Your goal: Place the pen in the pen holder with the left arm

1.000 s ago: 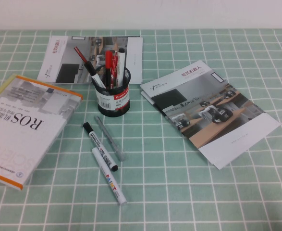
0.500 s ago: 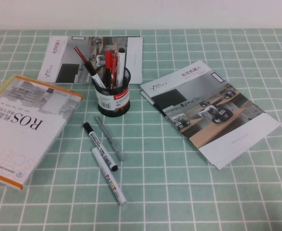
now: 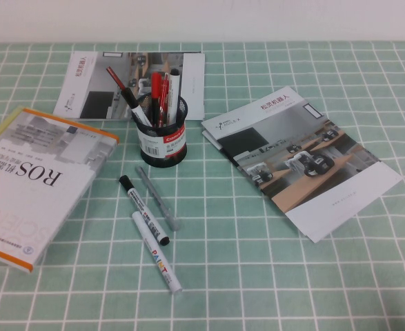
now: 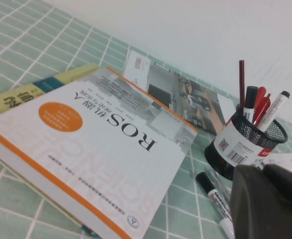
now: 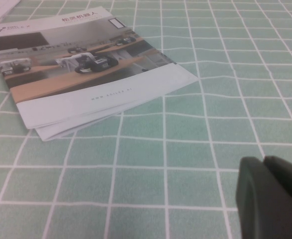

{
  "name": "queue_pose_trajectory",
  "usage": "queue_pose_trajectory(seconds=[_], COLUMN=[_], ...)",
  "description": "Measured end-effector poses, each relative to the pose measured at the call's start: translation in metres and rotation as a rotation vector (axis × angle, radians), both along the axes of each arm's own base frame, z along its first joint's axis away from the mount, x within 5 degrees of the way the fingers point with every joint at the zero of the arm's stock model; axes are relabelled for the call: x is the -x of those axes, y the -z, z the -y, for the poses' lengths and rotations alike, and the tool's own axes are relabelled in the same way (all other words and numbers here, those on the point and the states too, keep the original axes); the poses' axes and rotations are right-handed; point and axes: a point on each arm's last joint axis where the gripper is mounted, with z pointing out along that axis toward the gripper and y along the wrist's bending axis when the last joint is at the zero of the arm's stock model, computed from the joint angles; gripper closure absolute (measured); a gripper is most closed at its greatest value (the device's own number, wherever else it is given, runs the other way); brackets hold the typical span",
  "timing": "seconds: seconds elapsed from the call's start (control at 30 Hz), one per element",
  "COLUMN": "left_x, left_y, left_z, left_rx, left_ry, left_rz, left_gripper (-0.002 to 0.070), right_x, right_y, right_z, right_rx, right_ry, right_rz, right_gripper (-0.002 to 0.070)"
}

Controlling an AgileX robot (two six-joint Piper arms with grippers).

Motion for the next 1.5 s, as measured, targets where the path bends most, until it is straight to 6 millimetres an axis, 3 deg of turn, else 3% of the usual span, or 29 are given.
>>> queue_pose_trajectory(seconds=[0.23,0.37,0.47,0.67,0.8,1.0,1.3,1.4,1.5], left_x=[-0.024,-0.054,-0.083,-0.139,-0.164,-0.183,-0.193,-0.198,-0.203], left_y=[-0.049,-0.068,-0.072,-0.058,-0.047,-0.03,-0.003,-0.001,0.002], left_z=[0.003,0.011,0.022,0.044,0.076,0.118,0.193,0.207,0.214], left_rx=[-0.143,-0.252,-0.27,-0.288,-0.327,-0.363,-0.421,-0.455,-0.476], left_ry=[0.03,0.134,0.233,0.385,0.502,0.547,0.638,0.675,0.691], left_rz=[-0.263,-0.437,-0.545,-0.716,-0.783,-0.874,-0.99,-1.0,-1.022], left_gripper=[0.0675,0.0675,0.0675,0.0675,0.0675,0.0675,0.0671,0.0615,0.0478], right_x=[0.0,0.0,0.0,0.0,0.0,0.0,0.0,0.0,0.0], right_y=[0.0,0.0,0.0,0.0,0.0,0.0,0.0,0.0,0.0], right_z=[0.0,0.0,0.0,0.0,0.0,0.0,0.0,0.0,0.0], right_rx=[0.0,0.0,0.0,0.0,0.0,0.0,0.0,0.0,0.0], right_ry=[0.0,0.0,0.0,0.0,0.0,0.0,0.0,0.0,0.0], right_rz=[0.0,0.0,0.0,0.0,0.0,0.0,0.0,0.0,0.0], right_gripper=[0.0696,0.0696,0.0696,0.0696,0.0696,0.0696,0.0696,0.0696,0.0696])
